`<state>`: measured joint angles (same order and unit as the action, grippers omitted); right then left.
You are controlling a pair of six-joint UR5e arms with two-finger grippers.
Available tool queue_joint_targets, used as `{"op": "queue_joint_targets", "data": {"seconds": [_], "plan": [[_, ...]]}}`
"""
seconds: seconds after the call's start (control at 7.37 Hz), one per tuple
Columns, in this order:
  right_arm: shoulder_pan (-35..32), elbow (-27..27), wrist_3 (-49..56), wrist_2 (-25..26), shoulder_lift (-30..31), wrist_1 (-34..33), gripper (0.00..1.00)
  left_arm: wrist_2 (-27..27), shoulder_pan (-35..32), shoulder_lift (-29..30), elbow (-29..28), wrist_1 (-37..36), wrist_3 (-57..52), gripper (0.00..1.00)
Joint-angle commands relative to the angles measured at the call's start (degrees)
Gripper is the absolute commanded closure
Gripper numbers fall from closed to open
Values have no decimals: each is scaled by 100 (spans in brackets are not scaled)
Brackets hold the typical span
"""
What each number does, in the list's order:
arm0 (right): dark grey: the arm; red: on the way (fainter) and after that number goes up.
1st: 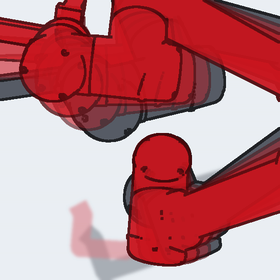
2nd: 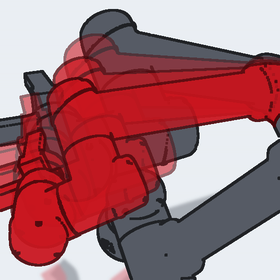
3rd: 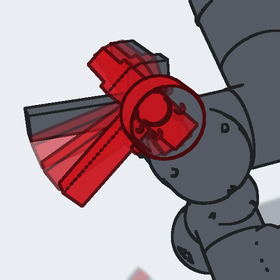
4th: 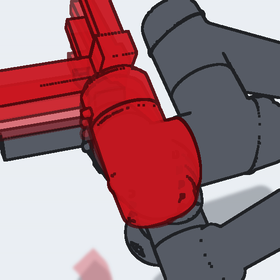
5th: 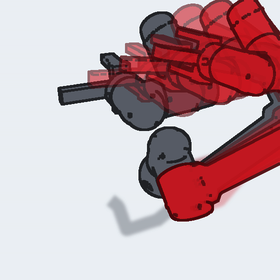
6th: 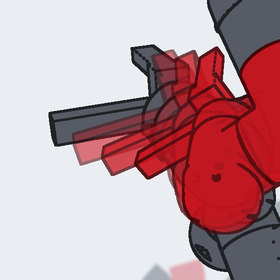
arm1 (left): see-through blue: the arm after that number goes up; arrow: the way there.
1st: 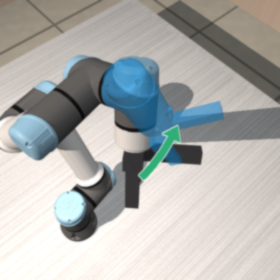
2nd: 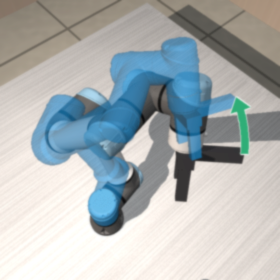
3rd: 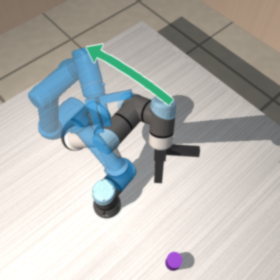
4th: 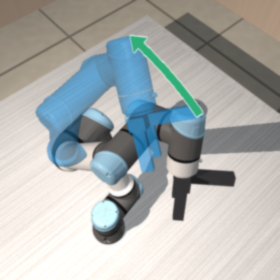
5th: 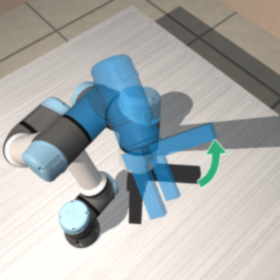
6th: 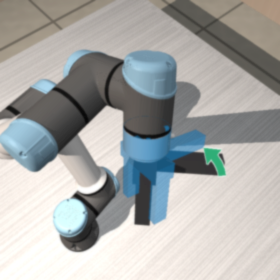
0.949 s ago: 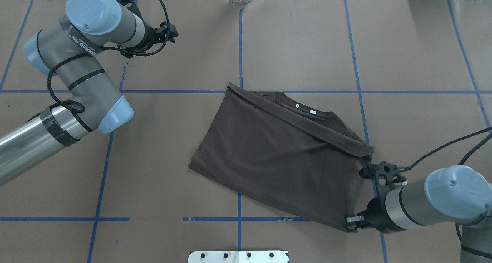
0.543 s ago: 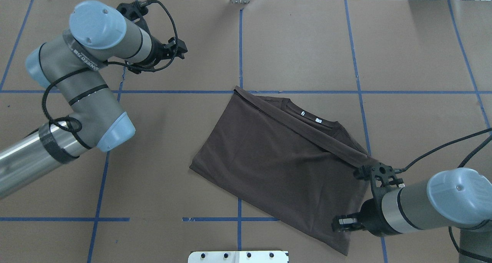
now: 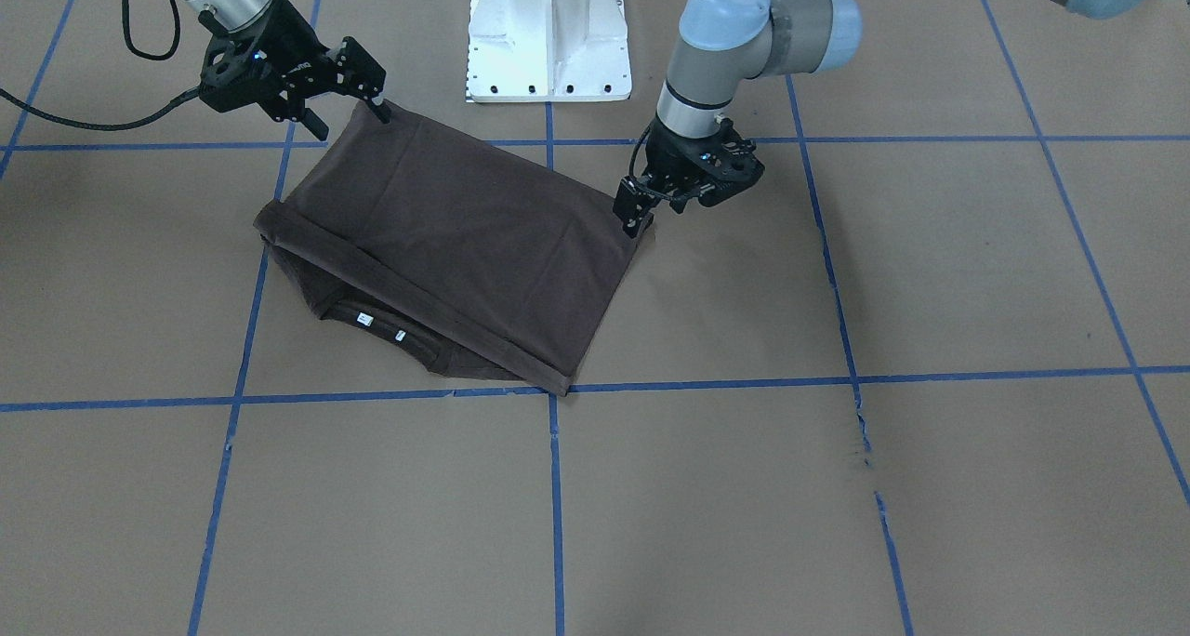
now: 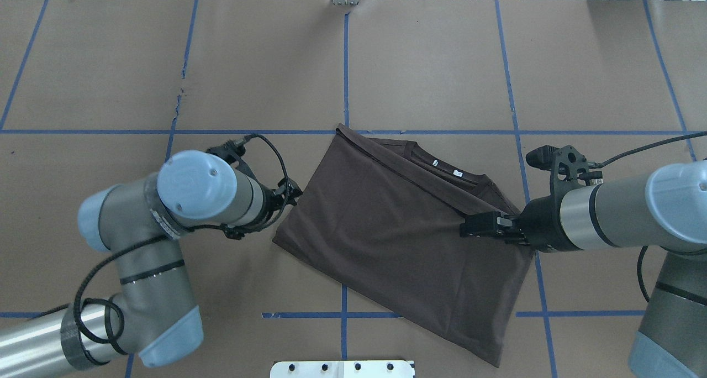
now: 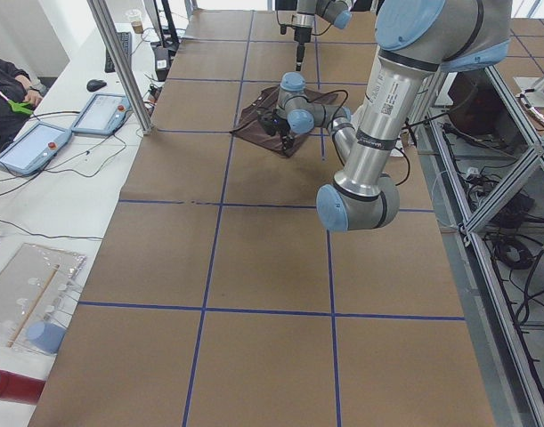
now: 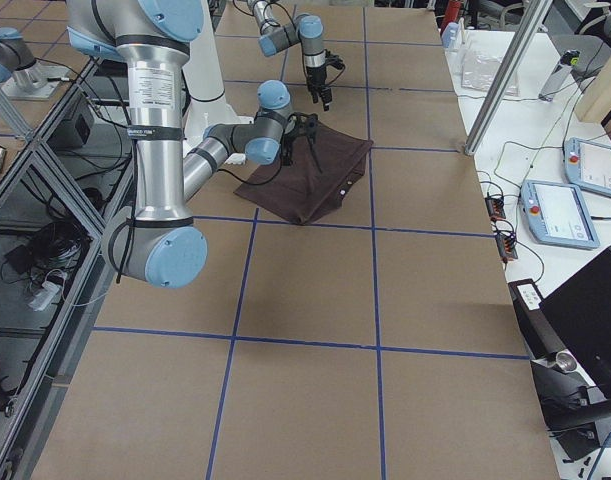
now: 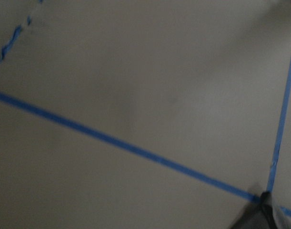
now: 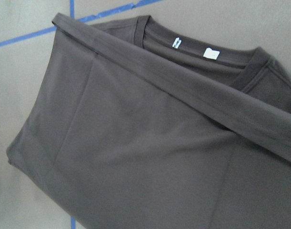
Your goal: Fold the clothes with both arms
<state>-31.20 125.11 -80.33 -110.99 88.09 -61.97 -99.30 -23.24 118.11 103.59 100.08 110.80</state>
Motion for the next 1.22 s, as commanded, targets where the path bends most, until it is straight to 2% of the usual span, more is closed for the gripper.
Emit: {"op": "queue_joint_targets", "data": {"seconds": [0.0,0.14,0.27,0.41,0.54,0.68,1.09], "plan": [[-176,-189,0,42,-213,9,0,209,302,106,-400,-24,354,15],[-176,-189,0,43,-222,9,0,279,302,133,-523,-24,354,20],[-194,-189,0,43,-222,9,0,280,302,151,-524,-33,363,28],[-220,-181,0,34,-222,9,0,280,302,142,-516,-33,363,49],[-212,-180,0,25,-222,9,0,280,294,142,-463,-41,363,82],[-212,-180,0,25,-222,9,0,271,285,142,-428,-50,355,100],[-212,-189,0,25,-222,9,0,262,276,151,-393,-50,337,100]]}}
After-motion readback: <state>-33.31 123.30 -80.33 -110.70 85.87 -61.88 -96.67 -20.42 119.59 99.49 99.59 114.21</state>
